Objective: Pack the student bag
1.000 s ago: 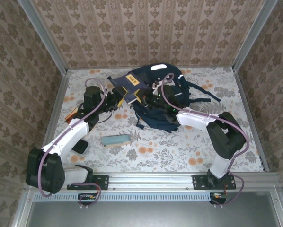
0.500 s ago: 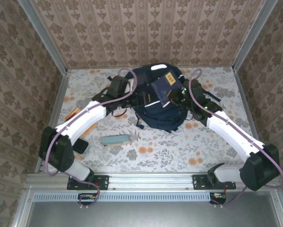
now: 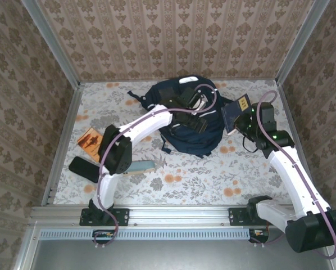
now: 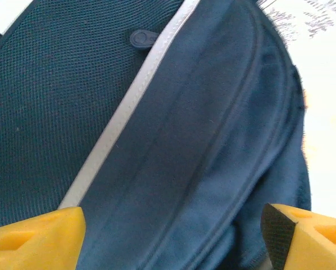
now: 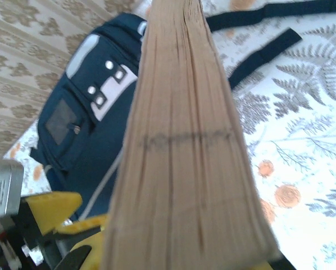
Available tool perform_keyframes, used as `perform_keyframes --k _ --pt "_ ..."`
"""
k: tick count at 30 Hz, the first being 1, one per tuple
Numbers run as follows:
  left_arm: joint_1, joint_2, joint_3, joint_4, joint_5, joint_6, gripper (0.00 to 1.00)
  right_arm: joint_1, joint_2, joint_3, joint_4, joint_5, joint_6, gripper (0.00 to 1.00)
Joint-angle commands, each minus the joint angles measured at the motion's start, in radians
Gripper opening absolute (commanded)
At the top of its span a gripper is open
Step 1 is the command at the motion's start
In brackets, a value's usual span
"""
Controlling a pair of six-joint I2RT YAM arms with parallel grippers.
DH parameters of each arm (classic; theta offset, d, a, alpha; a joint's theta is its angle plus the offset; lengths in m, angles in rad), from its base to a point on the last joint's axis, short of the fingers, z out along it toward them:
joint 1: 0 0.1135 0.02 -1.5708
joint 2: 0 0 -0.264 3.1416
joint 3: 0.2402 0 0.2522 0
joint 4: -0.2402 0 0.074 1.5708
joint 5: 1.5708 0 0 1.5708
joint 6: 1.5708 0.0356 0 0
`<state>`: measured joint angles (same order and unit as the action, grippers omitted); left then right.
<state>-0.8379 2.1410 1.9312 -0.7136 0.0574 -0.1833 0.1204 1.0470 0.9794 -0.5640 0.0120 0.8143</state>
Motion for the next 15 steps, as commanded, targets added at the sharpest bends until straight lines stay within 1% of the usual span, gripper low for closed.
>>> perform_keyframes --k 1,5,7,11,15 --pt "0.002 0.064 0.101 -0.133 -0.034 0.087 0.82 -0.015 -0.018 -0.017 -0.014 -0.040 -0.003 0.03" --pt "0.003 0.121 0.160 -0.147 0.018 0.122 0.81 -0.023 -0.021 -0.028 -0.008 -0.054 0.002 0.03" --pt "0.004 0.147 0.191 -0.158 0.022 0.129 0.80 -0.026 -0.019 -0.037 0.002 -0.065 0.008 0.03" --pt "0.005 0.185 0.225 -0.174 0.020 0.138 0.78 -0.029 -0.019 -0.045 0.012 -0.080 0.019 0.03" --pt "0.003 0.205 0.230 -0.181 -0.022 0.146 0.71 -0.029 -0.024 -0.049 0.006 -0.084 0.017 0.03"
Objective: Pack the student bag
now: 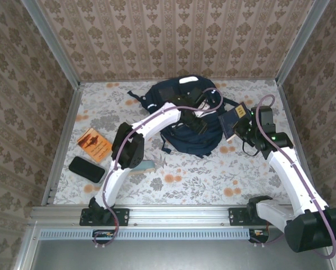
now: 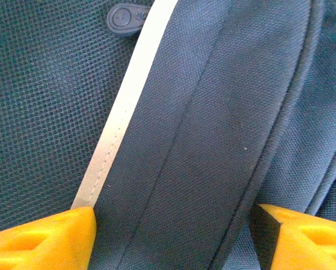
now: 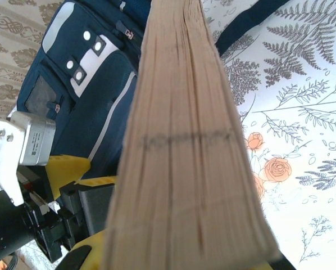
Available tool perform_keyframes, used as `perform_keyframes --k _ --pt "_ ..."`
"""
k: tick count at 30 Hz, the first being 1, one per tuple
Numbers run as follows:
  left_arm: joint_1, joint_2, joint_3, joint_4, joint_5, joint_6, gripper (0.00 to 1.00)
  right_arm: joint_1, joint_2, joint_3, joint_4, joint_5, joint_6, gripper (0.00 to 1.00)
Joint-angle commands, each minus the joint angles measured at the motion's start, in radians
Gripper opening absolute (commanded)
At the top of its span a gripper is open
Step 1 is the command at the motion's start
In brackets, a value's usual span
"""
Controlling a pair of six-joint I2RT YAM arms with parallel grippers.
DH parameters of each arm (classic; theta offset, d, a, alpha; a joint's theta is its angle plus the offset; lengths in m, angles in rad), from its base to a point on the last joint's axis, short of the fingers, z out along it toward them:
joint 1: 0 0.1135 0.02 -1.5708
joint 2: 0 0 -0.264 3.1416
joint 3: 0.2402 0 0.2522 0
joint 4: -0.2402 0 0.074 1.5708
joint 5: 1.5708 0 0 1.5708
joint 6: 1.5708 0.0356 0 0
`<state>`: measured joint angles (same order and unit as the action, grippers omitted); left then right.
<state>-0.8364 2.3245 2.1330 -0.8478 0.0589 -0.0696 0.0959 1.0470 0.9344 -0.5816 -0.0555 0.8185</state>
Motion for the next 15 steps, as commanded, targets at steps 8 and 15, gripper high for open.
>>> perform_keyframes --k 8,15 --pt "0.002 0.031 0.028 -0.042 -0.083 0.037 0.46 -0.005 -0.042 -0.012 0.010 -0.013 0.011 0.03" --pt "-0.001 -0.050 0.006 -0.003 -0.123 0.064 0.18 -0.005 -0.081 -0.002 -0.030 0.022 -0.017 0.03"
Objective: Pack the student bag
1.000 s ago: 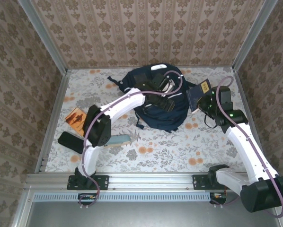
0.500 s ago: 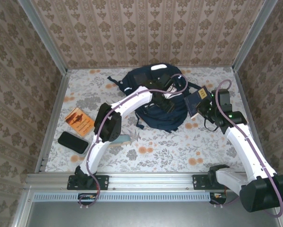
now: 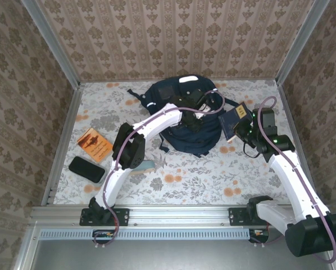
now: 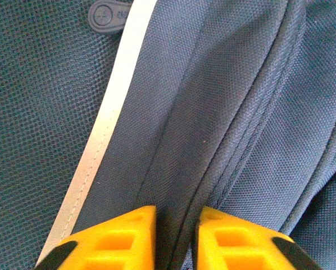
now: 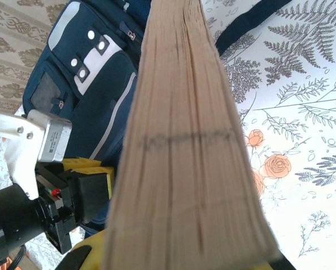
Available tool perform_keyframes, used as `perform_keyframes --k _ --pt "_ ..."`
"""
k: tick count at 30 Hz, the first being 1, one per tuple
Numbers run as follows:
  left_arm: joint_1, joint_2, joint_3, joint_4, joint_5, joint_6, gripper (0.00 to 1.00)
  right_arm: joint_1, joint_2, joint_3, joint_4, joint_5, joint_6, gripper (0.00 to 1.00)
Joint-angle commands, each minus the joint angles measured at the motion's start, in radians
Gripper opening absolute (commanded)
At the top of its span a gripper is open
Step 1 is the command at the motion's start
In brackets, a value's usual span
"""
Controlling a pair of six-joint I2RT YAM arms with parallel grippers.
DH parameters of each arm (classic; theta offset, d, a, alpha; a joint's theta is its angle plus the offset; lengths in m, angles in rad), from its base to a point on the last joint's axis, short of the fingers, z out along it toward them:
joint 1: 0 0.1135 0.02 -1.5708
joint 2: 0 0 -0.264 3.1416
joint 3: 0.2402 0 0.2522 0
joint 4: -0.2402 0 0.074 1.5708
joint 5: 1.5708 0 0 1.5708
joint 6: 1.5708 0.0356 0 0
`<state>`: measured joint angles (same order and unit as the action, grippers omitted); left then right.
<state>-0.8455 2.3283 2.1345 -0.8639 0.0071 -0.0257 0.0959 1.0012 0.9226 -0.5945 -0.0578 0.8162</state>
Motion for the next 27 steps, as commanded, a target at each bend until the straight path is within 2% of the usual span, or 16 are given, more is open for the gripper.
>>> perform_keyframes --k 1,9,14,18,23,27 --pt "0.007 -0.078 -0.009 0.029 -0.082 0.021 0.17 -0.005 -0.040 0.010 -0.021 0.023 -0.020 0.03" --pt "0.004 -0.326 -0.209 0.281 -0.218 -0.013 0.07 -0.006 -0.107 0.030 -0.084 0.047 -0.065 0.04" --pt "0.002 -0.391 -0.264 0.384 -0.356 -0.043 0.04 -0.005 -0.128 0.064 -0.125 0.068 -0.094 0.04" --pt "0.003 -0.394 -0.258 0.436 -0.383 -0.062 0.04 -0.004 -0.128 0.046 -0.114 0.015 -0.086 0.03" --pt "0.003 -0.333 -0.146 0.384 -0.380 -0.091 0.03 0.015 -0.144 -0.017 -0.039 -0.046 -0.045 0.03" --pt "0.001 -0.317 -0.114 0.378 -0.361 -0.115 0.03 0.028 -0.135 -0.099 0.165 -0.237 0.031 0.04"
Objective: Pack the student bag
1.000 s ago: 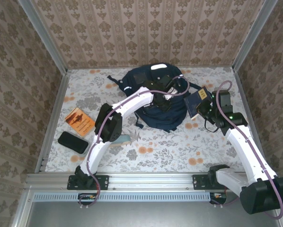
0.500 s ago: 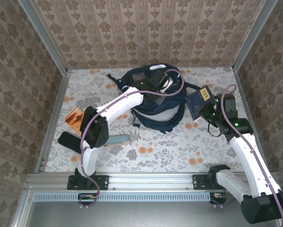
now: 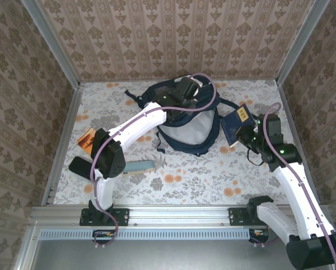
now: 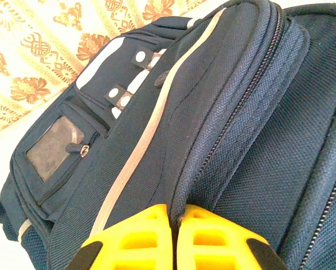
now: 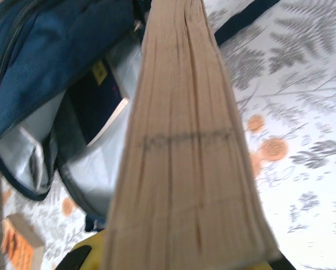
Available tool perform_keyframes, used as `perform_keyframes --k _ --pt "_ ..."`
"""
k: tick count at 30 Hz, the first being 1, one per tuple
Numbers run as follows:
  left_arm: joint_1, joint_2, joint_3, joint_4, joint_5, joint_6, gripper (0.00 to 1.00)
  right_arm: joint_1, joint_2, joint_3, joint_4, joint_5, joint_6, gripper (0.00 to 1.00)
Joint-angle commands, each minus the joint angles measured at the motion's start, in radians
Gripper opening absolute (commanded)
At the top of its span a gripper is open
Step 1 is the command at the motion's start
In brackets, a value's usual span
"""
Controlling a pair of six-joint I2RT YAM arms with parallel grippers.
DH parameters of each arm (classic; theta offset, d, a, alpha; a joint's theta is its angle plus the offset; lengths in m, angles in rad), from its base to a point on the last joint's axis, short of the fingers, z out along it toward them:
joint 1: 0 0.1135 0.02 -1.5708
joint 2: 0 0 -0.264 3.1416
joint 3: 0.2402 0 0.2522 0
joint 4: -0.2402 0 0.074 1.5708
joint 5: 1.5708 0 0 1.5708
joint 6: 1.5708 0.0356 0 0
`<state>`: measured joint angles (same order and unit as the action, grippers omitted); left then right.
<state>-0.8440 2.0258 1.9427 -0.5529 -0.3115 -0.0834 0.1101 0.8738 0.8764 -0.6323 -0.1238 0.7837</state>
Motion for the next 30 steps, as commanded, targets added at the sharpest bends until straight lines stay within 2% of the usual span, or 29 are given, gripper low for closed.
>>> perform_keyframes --k 1,3,10,18,23,30 --pt "0.000 -0.015 0.079 0.067 -0.039 -0.061 0.03 0.016 -0.001 -0.076 0.259 -0.216 0.098 0.04" --pt "-0.001 -0.023 0.086 0.054 -0.029 -0.072 0.03 0.024 0.021 -0.115 0.370 -0.266 0.172 0.04" --pt "-0.002 -0.088 0.089 0.016 0.032 -0.104 0.02 0.110 0.189 -0.146 0.687 -0.225 0.297 0.04" --pt "-0.003 -0.133 0.091 0.005 0.056 -0.099 0.00 0.264 0.434 -0.123 0.916 -0.027 0.371 0.03" --pt "0.004 -0.144 0.096 0.002 0.042 -0.097 0.00 0.275 0.581 -0.121 1.078 0.003 0.426 0.03" --pt "0.013 -0.156 0.096 0.005 0.074 -0.110 0.00 0.278 0.719 -0.057 1.171 -0.009 0.430 0.03"
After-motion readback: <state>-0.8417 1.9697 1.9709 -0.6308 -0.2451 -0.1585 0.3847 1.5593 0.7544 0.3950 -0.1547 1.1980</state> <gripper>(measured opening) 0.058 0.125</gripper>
